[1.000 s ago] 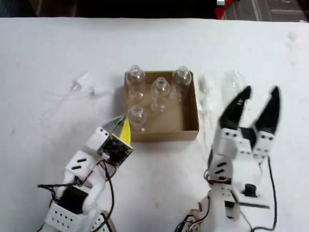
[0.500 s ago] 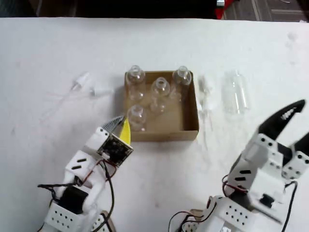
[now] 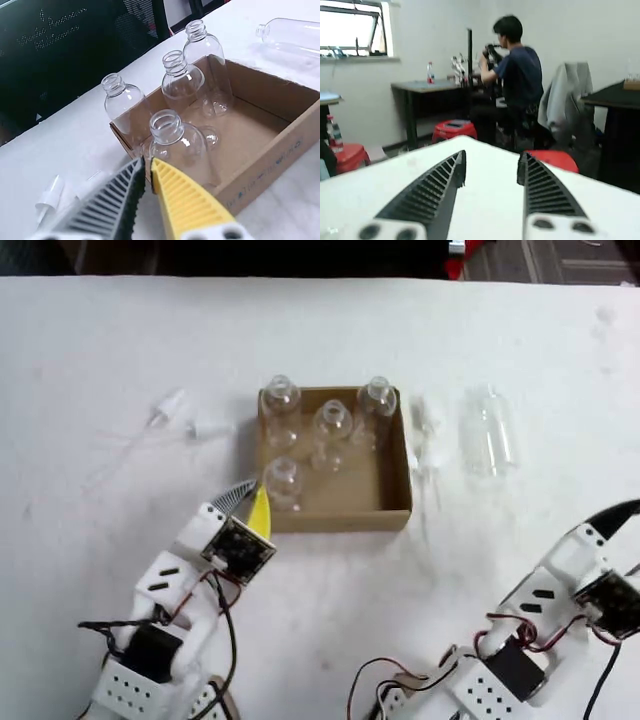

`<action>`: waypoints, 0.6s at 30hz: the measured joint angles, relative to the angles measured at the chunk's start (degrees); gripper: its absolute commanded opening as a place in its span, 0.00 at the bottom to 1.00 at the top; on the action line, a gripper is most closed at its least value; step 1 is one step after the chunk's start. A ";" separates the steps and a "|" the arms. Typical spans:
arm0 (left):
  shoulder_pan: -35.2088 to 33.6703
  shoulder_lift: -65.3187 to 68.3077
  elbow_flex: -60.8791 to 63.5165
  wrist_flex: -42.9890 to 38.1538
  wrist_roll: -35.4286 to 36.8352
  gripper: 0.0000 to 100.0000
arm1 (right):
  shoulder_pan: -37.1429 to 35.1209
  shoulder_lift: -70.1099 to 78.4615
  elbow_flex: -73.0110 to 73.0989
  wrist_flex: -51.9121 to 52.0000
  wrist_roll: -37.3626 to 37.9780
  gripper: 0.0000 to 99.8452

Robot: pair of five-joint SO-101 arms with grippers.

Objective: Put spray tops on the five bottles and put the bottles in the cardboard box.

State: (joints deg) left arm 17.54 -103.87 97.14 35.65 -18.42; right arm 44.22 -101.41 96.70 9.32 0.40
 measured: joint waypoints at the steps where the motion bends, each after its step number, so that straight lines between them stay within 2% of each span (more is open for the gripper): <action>1: 0.00 0.00 0.00 0.00 0.00 0.02 | 0.18 0.00 0.00 3.16 0.00 0.15; 9: -0.09 0.00 0.00 0.00 -0.35 0.02 | 0.44 0.00 0.00 33.67 0.00 0.15; 18: -0.09 0.00 0.00 0.00 -0.35 0.02 | 0.44 0.00 0.00 58.46 0.00 0.15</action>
State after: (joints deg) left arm 17.45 -103.87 97.14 35.65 -18.77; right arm 44.66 -101.41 96.70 67.78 0.40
